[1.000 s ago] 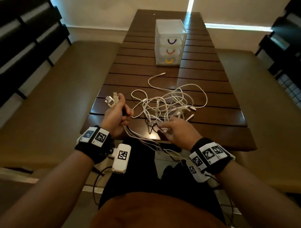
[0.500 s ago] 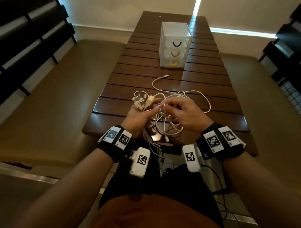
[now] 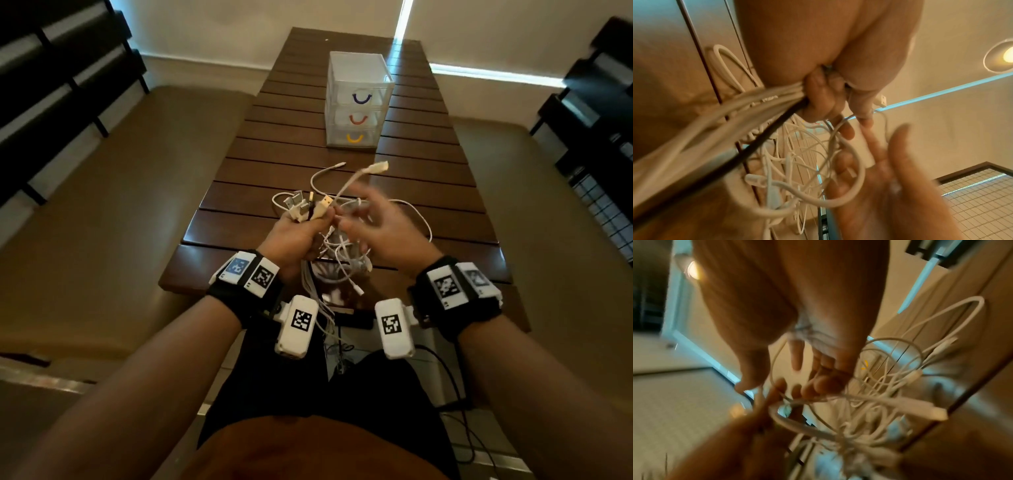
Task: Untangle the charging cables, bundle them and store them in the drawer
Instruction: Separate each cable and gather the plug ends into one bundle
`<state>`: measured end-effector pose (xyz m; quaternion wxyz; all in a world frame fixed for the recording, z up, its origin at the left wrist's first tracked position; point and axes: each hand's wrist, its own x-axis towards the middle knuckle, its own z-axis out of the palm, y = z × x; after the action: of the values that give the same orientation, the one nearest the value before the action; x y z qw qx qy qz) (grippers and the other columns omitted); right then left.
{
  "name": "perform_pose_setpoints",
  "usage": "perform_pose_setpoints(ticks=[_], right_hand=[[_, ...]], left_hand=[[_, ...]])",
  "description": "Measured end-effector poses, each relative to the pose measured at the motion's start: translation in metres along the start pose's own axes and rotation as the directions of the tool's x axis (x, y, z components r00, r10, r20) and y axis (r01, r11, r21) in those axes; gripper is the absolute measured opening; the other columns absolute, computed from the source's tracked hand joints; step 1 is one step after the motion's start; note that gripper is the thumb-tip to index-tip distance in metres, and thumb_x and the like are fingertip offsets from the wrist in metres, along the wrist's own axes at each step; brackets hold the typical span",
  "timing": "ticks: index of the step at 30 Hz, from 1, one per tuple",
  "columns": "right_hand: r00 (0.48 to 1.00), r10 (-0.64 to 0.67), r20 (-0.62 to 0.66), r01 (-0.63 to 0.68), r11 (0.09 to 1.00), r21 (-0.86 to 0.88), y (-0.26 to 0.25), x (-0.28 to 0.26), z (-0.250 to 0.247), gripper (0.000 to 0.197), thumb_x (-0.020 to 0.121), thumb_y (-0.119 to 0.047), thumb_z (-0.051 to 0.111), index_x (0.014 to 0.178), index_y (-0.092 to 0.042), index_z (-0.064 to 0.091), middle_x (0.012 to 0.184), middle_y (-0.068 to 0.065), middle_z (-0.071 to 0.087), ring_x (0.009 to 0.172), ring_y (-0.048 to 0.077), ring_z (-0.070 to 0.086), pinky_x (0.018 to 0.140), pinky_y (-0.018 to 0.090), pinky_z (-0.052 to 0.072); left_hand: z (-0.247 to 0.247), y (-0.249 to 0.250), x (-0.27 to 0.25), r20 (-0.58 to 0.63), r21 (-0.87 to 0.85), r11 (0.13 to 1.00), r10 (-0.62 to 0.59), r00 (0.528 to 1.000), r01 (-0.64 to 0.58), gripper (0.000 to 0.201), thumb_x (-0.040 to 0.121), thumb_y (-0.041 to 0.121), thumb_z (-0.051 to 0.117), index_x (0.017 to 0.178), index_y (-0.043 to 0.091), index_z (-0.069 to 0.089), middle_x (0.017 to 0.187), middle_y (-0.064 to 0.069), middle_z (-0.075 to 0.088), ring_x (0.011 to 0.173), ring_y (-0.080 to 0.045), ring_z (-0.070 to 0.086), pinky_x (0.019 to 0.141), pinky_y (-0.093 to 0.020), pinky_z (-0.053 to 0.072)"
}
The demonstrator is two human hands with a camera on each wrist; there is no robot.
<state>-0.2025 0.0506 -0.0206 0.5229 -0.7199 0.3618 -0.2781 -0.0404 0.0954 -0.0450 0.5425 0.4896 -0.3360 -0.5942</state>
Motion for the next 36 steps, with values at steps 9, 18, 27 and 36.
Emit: perform_pose_setpoints(ticks=[9,18,27,36], right_hand=[[0.963,0.064,-0.261,-0.148,0.935,-0.321,0.036,0.019,-0.025,0.031,0.087,-0.001,0.054,0.080,-0.025,0.071,0.083,-0.003,0.071,0.069,0.012,0.067,0.065,0.028,0.055],[0.892,-0.211,-0.399,-0.102,0.767,-0.634,0.026,0.010,-0.016,0.045,0.083,-0.018,0.063,0.127,-0.026,0.057,0.117,0.003,0.047,0.107,0.018,0.049,0.094,0.035,0.046],[0.979,-0.088,-0.183,0.015,0.931,-0.364,-0.009,0.033,-0.009,0.014,0.098,-0.014,0.050,0.095,-0.017,0.063,0.075,-0.004,0.059,0.071,0.018,0.062,0.061,0.024,0.046],[0.933,-0.343,-0.111,0.359,0.914,0.190,-0.056,0.022,-0.017,0.014,0.100,-0.003,0.042,0.096,-0.003,0.056,0.084,0.015,0.058,0.065,0.015,0.061,0.059,0.023,0.051]], left_hand=[[-0.024,0.010,0.004,-0.144,-0.346,0.937,0.007,0.990,-0.057,0.017,0.100,0.024,0.046,0.091,0.018,0.058,0.085,-0.002,0.071,0.034,0.001,0.025,0.029,-0.012,0.021],[-0.028,0.025,-0.002,-0.148,-0.228,0.970,0.052,0.988,-0.086,0.016,0.098,0.028,0.049,0.090,0.022,0.062,0.074,0.002,0.058,0.039,-0.001,0.025,0.034,-0.013,0.020],[-0.017,0.029,-0.012,0.055,-0.174,0.979,0.121,0.991,-0.110,0.023,0.098,0.033,0.044,0.110,0.028,0.063,0.065,0.005,0.054,0.041,-0.003,0.024,0.037,-0.016,0.015],[0.019,0.027,0.011,0.094,0.271,0.963,-0.026,0.995,0.000,0.024,0.099,0.026,0.049,0.083,0.022,0.066,0.055,0.001,0.035,0.043,-0.009,0.026,0.042,-0.022,0.015]])
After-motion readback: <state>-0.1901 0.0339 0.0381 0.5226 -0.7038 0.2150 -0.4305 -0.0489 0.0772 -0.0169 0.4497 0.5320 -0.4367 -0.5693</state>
